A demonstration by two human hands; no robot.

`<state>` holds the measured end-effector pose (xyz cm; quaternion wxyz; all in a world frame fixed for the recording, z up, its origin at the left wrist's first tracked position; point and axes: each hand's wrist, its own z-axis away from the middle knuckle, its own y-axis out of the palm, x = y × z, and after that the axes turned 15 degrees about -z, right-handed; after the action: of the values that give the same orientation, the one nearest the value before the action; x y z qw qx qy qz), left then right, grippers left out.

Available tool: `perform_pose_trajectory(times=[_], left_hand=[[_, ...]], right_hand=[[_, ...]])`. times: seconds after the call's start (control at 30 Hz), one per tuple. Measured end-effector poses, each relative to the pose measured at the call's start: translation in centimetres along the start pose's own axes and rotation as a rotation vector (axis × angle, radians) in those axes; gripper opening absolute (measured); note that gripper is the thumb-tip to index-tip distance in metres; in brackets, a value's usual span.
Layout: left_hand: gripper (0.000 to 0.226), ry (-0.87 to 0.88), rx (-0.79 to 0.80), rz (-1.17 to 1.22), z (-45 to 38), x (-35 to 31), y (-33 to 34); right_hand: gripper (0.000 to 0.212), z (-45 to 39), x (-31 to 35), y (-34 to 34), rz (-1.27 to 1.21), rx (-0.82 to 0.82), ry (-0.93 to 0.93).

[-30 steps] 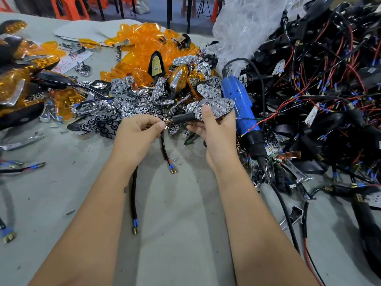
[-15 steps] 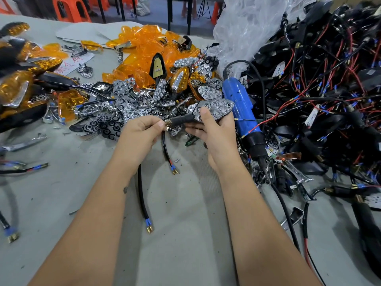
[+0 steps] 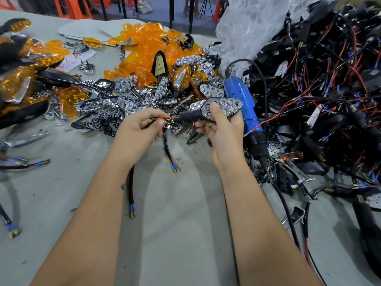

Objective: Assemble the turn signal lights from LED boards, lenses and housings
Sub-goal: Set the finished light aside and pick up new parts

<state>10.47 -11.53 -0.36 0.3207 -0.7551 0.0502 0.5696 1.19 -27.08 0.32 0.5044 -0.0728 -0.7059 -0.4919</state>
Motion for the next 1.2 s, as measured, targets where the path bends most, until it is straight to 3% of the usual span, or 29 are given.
perform_pose_trajectory(times=[0.1, 0.3, 0.47, 0.63, 0.83, 1.03, 1.2], left_hand=[[0.017, -0.011, -0.052, -0.126, -0.2, 0.4, 0.0], [0.020, 0.029, -0.067, -0.142, -0.2, 0.5, 0.1], [0.025, 0.007, -0.062, -0.116, -0.2, 0.7, 0.2], [0.033, -0.026, -0.047, -0.092, -0.5, 1.0, 0.3], [0.019, 0.034, -0.061, 0.007, -0.5, 0.5, 0.7], [0.021, 0.032, -0.060, 0.034, -0.6, 0.5, 0.6], [0.022, 0.051, -0.070, 0.031, -0.5, 0.4, 0.8]], right_hand=[[0.041, 0.0, -0.1, 0.0, 0.012, -0.003, -0.007], [0.043, -0.1, -0.4, -0.1, 0.049, 0.009, -0.002], [0.070, 0.2, -0.9, 0.2, 0.123, 0.022, -0.018], [0.058, 0.4, -1.2, 0.5, 0.012, 0.032, -0.058], [0.055, 0.6, -1.5, 0.7, -0.030, 0.021, -0.083], [0.039, 0.8, -1.4, 0.9, -0.088, 0.018, -0.041], [0.045, 1.1, -1.5, 1.3, -0.139, -0.005, -0.072]])
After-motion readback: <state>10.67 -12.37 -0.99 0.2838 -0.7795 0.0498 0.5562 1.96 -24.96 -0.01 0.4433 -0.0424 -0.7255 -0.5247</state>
